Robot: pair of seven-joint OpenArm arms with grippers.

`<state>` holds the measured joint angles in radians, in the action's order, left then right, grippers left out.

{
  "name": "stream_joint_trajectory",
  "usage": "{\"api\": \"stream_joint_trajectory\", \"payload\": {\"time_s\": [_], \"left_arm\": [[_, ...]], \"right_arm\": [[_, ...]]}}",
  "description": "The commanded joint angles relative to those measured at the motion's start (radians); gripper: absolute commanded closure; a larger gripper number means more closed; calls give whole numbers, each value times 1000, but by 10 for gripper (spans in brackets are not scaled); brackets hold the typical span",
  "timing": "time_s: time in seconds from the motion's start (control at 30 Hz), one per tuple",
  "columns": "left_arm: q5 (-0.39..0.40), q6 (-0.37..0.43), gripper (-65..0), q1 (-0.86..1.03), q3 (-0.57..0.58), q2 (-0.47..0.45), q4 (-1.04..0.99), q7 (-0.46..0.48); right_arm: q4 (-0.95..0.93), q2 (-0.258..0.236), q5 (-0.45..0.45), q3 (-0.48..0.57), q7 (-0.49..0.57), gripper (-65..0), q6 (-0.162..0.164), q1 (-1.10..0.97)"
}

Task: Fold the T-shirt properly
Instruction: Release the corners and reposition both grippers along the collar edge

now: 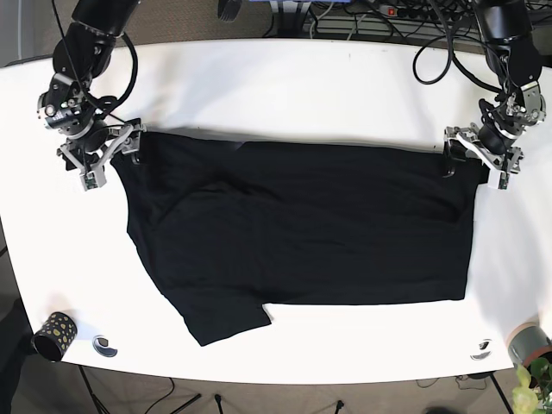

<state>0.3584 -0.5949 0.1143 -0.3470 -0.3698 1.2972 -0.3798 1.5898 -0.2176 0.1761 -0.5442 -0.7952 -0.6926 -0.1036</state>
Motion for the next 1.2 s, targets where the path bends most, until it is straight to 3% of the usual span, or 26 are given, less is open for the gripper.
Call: {"api": "stream_joint_trajectory", "payload": {"time_s": [0.0,0.33,0.67,0.97,1.17], "left_arm": [[14,-7,-522,-11,-11,-16,29,18],[14,-9,-522,55,-51,-15,173,12],[15,-9,-522,72,-59,-15,170,12],[15,-9,-522,88,-60,-15,178,12],[15,-9,-522,92,-57,-13,180,12]], "right_arm": [[21,2,-10,-9,23,-510,-6,2],[94,2,99,-72,-25,-510,-6,-83],[44,8,101,-73,-40,-510,-6,-58],[283,43,101,-72,-111,-510,-6,-117],[185,82,92,-72,-112,-510,-6,-72]]}}
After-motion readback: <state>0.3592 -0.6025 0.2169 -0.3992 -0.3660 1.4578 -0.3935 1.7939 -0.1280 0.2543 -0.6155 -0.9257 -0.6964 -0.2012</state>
